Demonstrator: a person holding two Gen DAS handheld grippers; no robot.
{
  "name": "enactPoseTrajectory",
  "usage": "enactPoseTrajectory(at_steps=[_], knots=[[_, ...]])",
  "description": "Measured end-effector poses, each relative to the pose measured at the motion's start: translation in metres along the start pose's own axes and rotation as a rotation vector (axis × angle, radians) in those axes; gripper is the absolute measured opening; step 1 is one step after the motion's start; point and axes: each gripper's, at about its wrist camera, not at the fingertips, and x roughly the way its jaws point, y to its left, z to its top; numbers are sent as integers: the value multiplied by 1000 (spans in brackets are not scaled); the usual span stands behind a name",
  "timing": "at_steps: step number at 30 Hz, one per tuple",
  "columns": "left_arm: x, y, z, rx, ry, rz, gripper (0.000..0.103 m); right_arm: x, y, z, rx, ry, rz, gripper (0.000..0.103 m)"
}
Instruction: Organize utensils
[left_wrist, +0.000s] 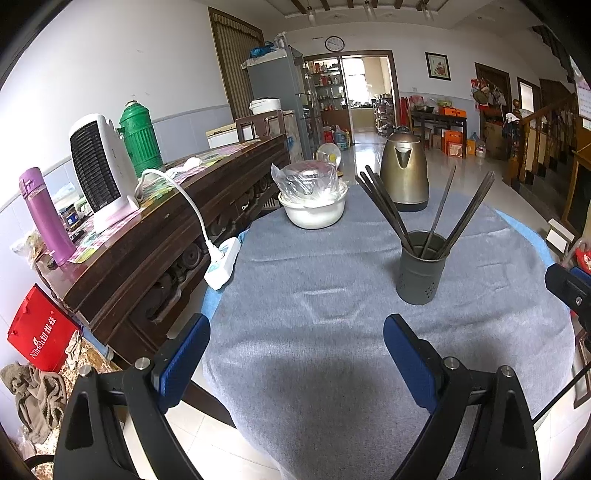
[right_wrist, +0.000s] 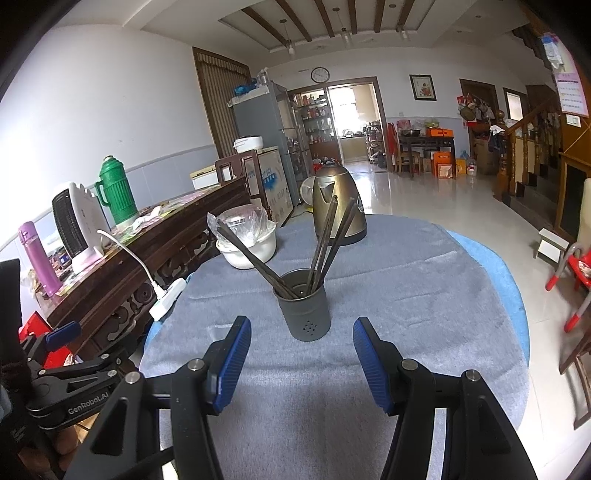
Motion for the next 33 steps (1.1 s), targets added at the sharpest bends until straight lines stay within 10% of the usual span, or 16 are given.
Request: enactPoseTrajectory(at_steps=[33], knots=[[21, -19, 15, -9, 55, 27, 95, 28, -11, 11, -7, 20, 33, 62]])
